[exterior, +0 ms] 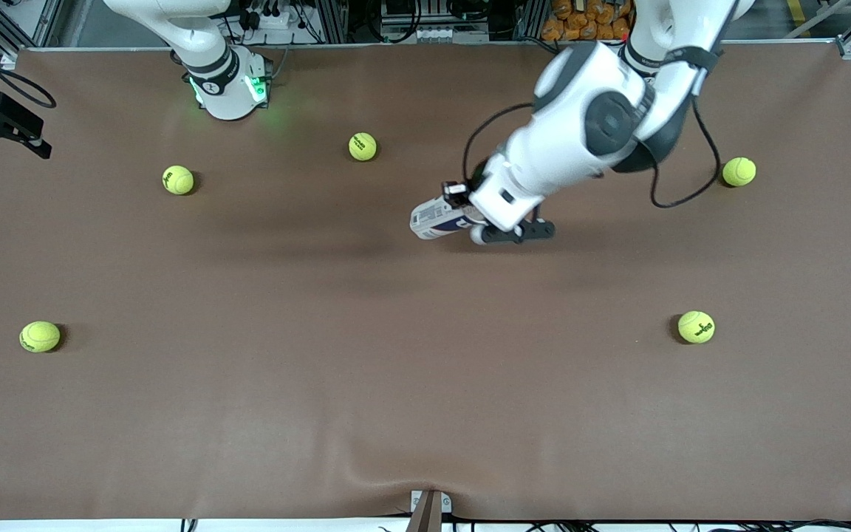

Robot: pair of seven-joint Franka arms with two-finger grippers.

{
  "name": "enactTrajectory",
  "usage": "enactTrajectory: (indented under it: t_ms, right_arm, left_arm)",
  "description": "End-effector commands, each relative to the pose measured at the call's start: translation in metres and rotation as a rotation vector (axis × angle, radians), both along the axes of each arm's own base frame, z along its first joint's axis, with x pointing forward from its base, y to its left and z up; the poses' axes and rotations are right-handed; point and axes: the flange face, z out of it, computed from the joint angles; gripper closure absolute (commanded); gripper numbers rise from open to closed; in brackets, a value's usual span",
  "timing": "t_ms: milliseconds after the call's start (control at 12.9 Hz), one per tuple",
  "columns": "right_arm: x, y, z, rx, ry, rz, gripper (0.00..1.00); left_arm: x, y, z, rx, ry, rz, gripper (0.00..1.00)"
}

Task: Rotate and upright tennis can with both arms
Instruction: 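Lift and rotate the can upright with the left gripper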

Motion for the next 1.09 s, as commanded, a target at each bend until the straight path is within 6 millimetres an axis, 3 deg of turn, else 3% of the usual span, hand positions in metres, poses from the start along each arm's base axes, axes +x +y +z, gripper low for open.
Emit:
enactTrajectory:
  t_ms: [0,155,310,698,1008]
  right_arm:
    - [-0.001,0.001,0.003,0.017,-0.013,0.009,0.0]
    - [-0.001,0.001,0.002,0.017,-0.01,0.009,0.0]
    - [-0.001,0.001,0.003,0.017,-0.011,0.008,0.0]
    - [0.0,0.002,0.001,0.016,-0.013,0.011,0.0]
    - [0.001,0.001,0.001,0.016,-0.017,0.009,0.0]
  left_arm:
    - [-0.016,-0.029,0.008,0.078,-0.038,0.032,1.0]
    - [-0.025,-0.048,0.001,0.163,-0.093,0.035,1.0]
    - [-0.046,-0.075,-0.017,0.26,-0.151,0.013,1.0]
    - [-0.074,-0.116,-0.055,0.339,-0.157,0.043,1.0]
    - [-0.084,-0.134,-0.083,0.396,-0.191,0.027,1.0]
